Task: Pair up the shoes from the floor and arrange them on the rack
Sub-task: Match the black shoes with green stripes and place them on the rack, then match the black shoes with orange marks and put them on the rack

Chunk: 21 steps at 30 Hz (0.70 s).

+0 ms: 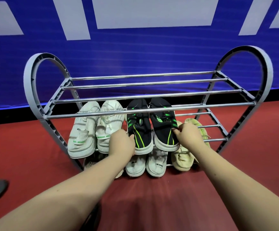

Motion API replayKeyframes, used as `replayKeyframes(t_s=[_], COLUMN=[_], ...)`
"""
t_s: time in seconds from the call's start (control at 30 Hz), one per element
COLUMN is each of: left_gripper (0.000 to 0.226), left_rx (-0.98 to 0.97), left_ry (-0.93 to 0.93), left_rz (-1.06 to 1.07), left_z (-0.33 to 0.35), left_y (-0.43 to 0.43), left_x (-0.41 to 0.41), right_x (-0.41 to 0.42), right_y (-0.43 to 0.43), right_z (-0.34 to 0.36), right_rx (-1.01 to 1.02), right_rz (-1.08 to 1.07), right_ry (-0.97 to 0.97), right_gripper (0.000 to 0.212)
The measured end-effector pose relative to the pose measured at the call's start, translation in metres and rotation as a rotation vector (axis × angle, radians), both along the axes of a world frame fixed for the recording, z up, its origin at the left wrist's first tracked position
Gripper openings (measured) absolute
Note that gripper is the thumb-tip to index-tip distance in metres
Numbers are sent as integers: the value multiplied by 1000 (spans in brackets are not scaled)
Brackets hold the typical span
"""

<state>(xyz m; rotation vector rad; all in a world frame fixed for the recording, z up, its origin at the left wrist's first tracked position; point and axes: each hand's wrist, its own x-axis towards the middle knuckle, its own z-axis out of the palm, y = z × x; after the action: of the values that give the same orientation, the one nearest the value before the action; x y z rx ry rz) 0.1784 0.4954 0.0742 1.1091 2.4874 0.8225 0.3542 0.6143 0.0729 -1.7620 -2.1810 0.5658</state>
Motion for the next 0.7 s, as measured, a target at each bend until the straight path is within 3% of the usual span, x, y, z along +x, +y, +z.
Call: replayKeyframes(t_s=[0.2,0.27,0.5,0.7], left_gripper=[6,15,23,22], left_rx=[196,218,163,55], left_ry=[-54,-83,38,172], left_rz=[-104,-111,-165,-76], left_z=[22,30,47,43], left_y=[-39,-56,-138,-223], left_x=[-12,-19,-70,-159], right_x=[12,6,-49,-125], right_y=[-42,-60,-123,-175], right_z=[14,20,38,31], right_rx=[332,367,343,255], right_rz=[82,157,457,689], right_ry=[113,158,168,89], right_gripper=[18,15,14,10])
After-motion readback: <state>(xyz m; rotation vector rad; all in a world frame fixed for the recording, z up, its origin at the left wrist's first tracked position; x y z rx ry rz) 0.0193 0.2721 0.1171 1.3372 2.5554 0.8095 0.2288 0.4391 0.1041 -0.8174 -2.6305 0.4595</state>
